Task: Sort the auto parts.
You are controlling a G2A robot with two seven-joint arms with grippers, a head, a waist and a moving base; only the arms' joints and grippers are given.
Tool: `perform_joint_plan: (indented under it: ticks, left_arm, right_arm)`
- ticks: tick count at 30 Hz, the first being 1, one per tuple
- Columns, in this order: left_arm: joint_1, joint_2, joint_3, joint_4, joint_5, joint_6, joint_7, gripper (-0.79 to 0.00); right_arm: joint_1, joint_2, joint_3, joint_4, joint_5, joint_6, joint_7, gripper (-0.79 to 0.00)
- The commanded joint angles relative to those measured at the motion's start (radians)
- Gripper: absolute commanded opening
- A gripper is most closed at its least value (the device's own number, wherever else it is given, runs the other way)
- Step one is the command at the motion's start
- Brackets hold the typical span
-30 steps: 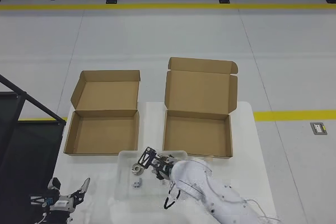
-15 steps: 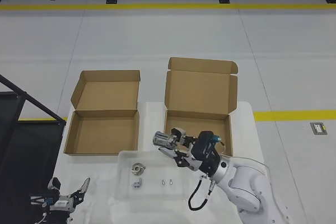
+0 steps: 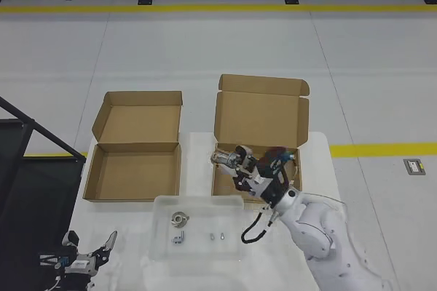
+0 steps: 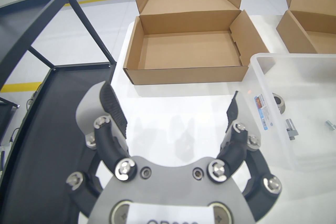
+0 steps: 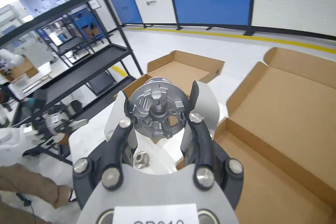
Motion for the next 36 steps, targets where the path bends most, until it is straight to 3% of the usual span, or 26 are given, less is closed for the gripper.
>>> perform_joint_plan:
  ticks: [1, 6, 12, 21, 27, 28, 30, 32, 34, 35, 36]
  left_arm:
    - [0.0, 0.0, 0.0, 0.0, 0.0, 0.0, 0.0, 0.0]
    - [0.0, 0.0, 0.0, 0.0, 0.0, 0.0, 0.0, 0.0]
    - [0.0, 0.0, 0.0, 0.0, 0.0, 0.0, 0.0, 0.0]
    - [0.0, 0.0, 0.0, 0.0, 0.0, 0.0, 0.0, 0.0]
    - [0.0, 0.0, 0.0, 0.0, 0.0, 0.0, 0.0, 0.0]
    - [0.0, 0.0, 0.0, 0.0, 0.0, 0.0, 0.0, 0.0]
    - [0.0, 0.0, 0.0, 0.0, 0.0, 0.0, 0.0, 0.0]
    - [0.0, 0.0, 0.0, 0.0, 0.0, 0.0, 0.0, 0.0]
    - [0.0, 0.0, 0.0, 0.0, 0.0, 0.0, 0.0, 0.0]
    - [0.0, 0.0, 0.0, 0.0, 0.0, 0.0, 0.0, 0.0]
    - [0.0, 0.0, 0.0, 0.0, 0.0, 0.0, 0.0, 0.0]
  right_arm:
    - [0.085, -0.013, -0.035, 0.12, -0.024, 0.085, 0.012, -0.785]
    - [0.267, -0.05, -0.15, 0.421, -0.093, 0.2, 0.075, -0.785]
    - [0.414, -0.102, -0.299, 0.682, -0.174, 0.24, 0.202, -0.785]
    - [0.538, -0.163, -0.395, 0.875, -0.209, 0.245, 0.325, -0.785]
    - [0.583, -0.197, -0.426, 0.966, -0.209, 0.236, 0.34, -0.785]
    - [0.588, -0.202, -0.429, 0.981, -0.206, 0.237, 0.336, -0.72]
    - [0.598, -0.211, -0.433, 1.011, -0.2, 0.235, 0.33, -0.517]
    - [0.608, -0.221, -0.437, 1.039, -0.196, 0.235, 0.324, -0.413]
    - [0.616, -0.229, -0.439, 1.063, -0.191, 0.233, 0.316, -0.394]
    - [0.619, -0.233, -0.44, 1.073, -0.189, 0.233, 0.313, -0.345]
    - [0.622, -0.236, -0.44, 1.081, -0.187, 0.236, 0.309, -0.209]
